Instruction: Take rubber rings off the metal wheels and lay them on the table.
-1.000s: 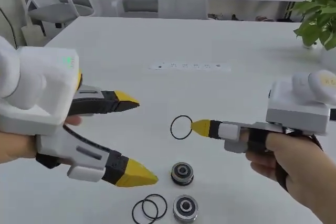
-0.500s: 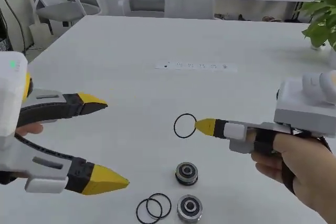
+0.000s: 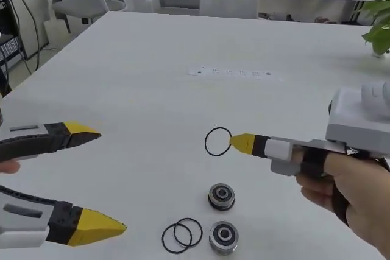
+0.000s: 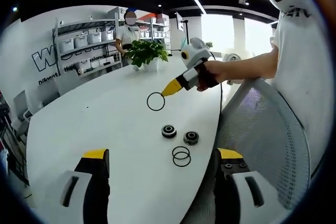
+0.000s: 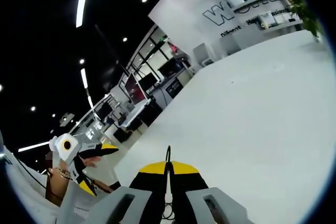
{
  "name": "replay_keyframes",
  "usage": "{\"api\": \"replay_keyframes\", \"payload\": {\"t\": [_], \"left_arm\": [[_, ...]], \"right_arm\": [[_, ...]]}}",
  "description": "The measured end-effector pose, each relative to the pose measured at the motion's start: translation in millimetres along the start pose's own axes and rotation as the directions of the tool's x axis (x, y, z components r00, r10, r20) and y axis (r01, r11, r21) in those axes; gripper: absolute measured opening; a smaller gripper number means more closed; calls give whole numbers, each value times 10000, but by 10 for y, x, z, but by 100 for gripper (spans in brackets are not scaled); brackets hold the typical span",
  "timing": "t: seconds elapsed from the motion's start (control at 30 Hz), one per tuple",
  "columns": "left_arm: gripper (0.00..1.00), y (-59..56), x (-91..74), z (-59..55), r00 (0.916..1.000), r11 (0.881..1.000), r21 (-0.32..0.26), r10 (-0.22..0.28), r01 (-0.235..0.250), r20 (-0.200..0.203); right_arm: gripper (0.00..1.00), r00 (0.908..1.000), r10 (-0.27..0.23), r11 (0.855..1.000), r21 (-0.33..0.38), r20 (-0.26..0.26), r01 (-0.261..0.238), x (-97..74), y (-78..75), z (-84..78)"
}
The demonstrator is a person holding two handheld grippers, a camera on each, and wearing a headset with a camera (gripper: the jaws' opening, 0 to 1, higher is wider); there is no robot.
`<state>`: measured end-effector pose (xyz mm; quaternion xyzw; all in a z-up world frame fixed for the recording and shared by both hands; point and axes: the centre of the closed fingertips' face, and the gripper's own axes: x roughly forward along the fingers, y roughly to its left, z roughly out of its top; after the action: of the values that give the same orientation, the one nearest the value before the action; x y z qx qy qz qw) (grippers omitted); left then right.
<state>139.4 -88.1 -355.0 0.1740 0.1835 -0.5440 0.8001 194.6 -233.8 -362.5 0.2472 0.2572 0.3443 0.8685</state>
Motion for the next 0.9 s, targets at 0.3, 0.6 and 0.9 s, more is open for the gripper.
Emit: {"api": "replay_keyframes", "payload": {"t": [0.3,0.6,0.9], "left_arm": [[80,-67,-32,-196,9997,9983,-554,145,-156,-200],[80,-129,-26,-310,9994,9962,-850,159,-185,-307],[80,-178,-26,-380,9991,9939,-1077,192,-233,-390]], "right_arm": [[0,9993,186,9994,-287,-314,-195,43,78,-63],[0,9959,375,9974,-576,-828,-424,102,156,-183],[0,9882,516,9934,-942,-1445,-656,158,235,-331]]}}
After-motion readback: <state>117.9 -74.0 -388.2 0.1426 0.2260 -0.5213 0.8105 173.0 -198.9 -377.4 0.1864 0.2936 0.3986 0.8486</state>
